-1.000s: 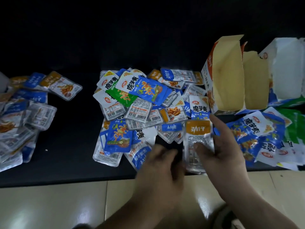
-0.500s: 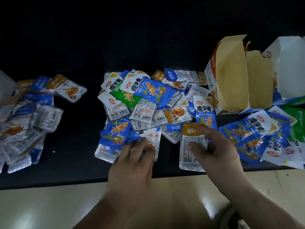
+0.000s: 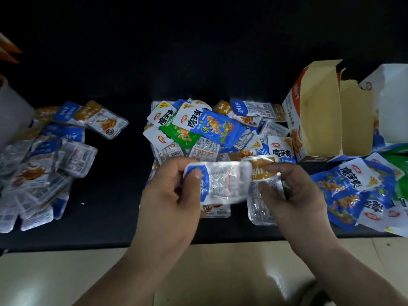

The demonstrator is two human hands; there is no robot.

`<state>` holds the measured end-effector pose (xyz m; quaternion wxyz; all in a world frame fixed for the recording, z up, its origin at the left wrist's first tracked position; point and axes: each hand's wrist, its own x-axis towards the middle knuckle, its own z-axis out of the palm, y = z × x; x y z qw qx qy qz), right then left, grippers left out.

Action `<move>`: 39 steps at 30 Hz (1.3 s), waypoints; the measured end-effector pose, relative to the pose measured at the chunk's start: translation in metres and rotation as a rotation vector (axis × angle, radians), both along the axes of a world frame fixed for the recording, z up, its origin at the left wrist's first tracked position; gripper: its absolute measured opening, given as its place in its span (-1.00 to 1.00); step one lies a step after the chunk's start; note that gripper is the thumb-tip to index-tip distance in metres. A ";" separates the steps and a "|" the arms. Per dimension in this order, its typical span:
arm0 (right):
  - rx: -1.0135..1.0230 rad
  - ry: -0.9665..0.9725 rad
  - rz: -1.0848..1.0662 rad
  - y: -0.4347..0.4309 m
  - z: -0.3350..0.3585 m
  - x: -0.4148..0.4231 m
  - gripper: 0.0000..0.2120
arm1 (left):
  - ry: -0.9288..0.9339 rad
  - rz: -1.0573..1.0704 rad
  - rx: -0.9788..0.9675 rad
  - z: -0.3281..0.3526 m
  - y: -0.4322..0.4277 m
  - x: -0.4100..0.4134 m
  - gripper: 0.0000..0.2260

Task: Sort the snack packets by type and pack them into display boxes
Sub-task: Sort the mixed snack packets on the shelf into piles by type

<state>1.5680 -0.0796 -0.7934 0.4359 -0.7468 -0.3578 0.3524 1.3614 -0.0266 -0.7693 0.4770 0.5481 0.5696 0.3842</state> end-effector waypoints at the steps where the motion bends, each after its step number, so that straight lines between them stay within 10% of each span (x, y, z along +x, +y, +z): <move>1: 0.014 -0.001 0.009 0.000 0.002 0.001 -0.69 | -0.033 -0.009 -0.079 -0.005 -0.001 0.000 -0.87; 13: -0.050 0.138 0.242 -0.014 0.010 0.014 -0.70 | 0.160 -0.458 -0.218 -0.015 0.004 0.001 -0.31; 19: -0.070 0.102 0.270 -0.019 0.005 0.000 -0.57 | 0.003 -0.257 -0.058 -0.022 -0.012 0.035 -0.55; 25: -0.090 -0.048 0.049 -0.028 -0.003 0.015 -0.67 | 0.884 -0.411 0.396 -0.069 -0.019 0.016 -0.57; 30: -0.144 -0.109 0.033 -0.030 -0.009 0.020 -0.75 | 1.086 -0.437 0.415 -0.076 -0.015 0.027 -0.44; 39: -0.119 -0.044 -0.023 -0.028 -0.007 0.026 -0.80 | 0.636 -0.272 0.574 -0.053 -0.015 0.021 -0.80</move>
